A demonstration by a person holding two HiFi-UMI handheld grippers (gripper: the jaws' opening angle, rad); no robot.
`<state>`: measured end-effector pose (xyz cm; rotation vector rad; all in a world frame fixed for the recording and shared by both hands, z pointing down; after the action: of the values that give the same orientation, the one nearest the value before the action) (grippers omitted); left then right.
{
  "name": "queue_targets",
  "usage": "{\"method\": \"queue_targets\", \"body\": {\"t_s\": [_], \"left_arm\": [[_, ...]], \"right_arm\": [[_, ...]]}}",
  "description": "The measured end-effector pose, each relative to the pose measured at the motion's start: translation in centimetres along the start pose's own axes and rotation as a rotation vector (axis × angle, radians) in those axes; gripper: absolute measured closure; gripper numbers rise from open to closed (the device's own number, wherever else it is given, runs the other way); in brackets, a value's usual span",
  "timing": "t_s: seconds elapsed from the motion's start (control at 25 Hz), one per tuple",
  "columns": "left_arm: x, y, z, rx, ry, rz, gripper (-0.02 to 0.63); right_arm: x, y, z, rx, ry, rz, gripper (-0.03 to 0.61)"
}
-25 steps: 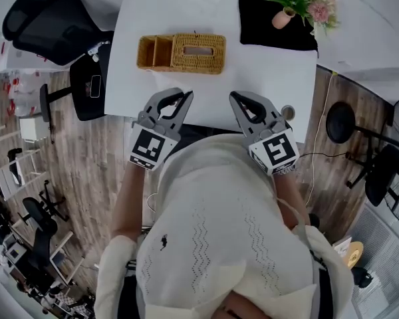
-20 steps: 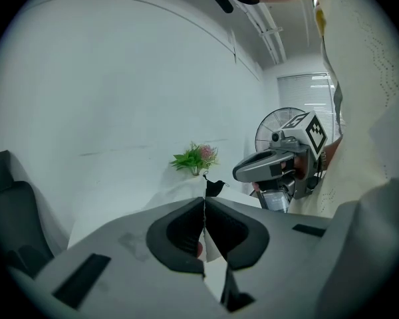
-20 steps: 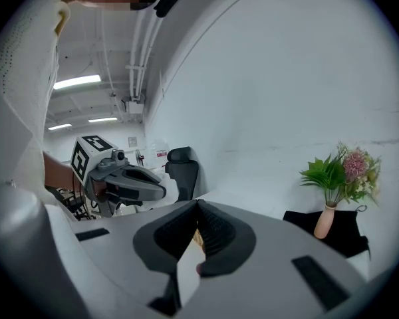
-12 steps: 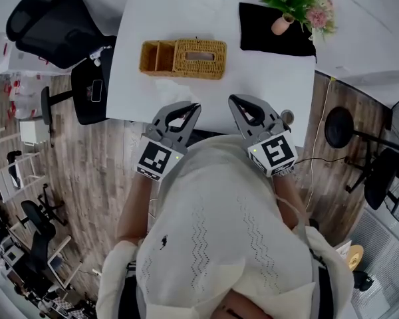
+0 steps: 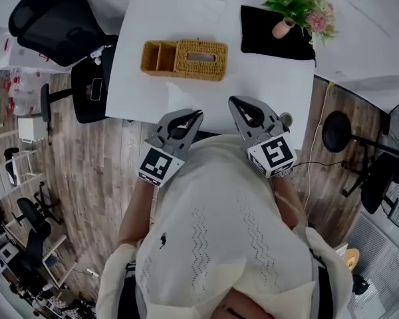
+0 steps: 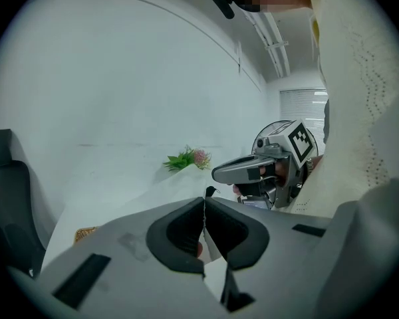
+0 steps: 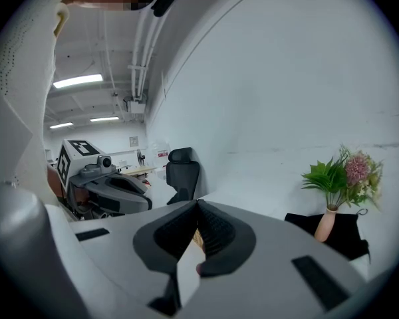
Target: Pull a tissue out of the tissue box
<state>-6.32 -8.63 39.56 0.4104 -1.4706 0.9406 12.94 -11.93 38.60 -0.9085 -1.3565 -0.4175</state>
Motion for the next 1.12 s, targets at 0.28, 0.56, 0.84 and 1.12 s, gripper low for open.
{"method": "queue_targets", "body": {"t_s": [0.28, 0.56, 0.84, 1.12], "left_arm": [[-0.1, 0.4, -0.4, -0.008, 0.034, -0.008, 0.601], [-0.2, 0.3, -0.4, -0.003, 0.014, -0.016, 0.601], [-0.9, 0.5, 0.1, -0.043, 0.054, -0.065, 0.601], [-3.5, 1.4, 2.5, -0.164, 0.055, -0.218, 0.601]], "right_arm": [[0.0, 0.2, 0.1, -0.003, 0.006, 0.000, 0.577], [-0.1, 0.4, -0.1, 0.011, -0.008, -0.017, 0.577], [-0.5, 0.1, 0.0, 0.007, -0.004, -0.026, 0.577], [-2.5, 0.1, -0.7, 0.014, -0.005, -0.082, 0.577]]}}
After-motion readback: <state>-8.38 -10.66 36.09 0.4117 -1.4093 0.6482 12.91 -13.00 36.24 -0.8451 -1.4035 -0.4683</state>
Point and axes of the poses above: the fingertips, and each gripper's own axes: y backward along the fingers, z to its left, x out of its underside, the point moved 9 cm from there along y, backward along the fingers, and after that the axes turned 3 degrees about y, right-handed, at the moved point
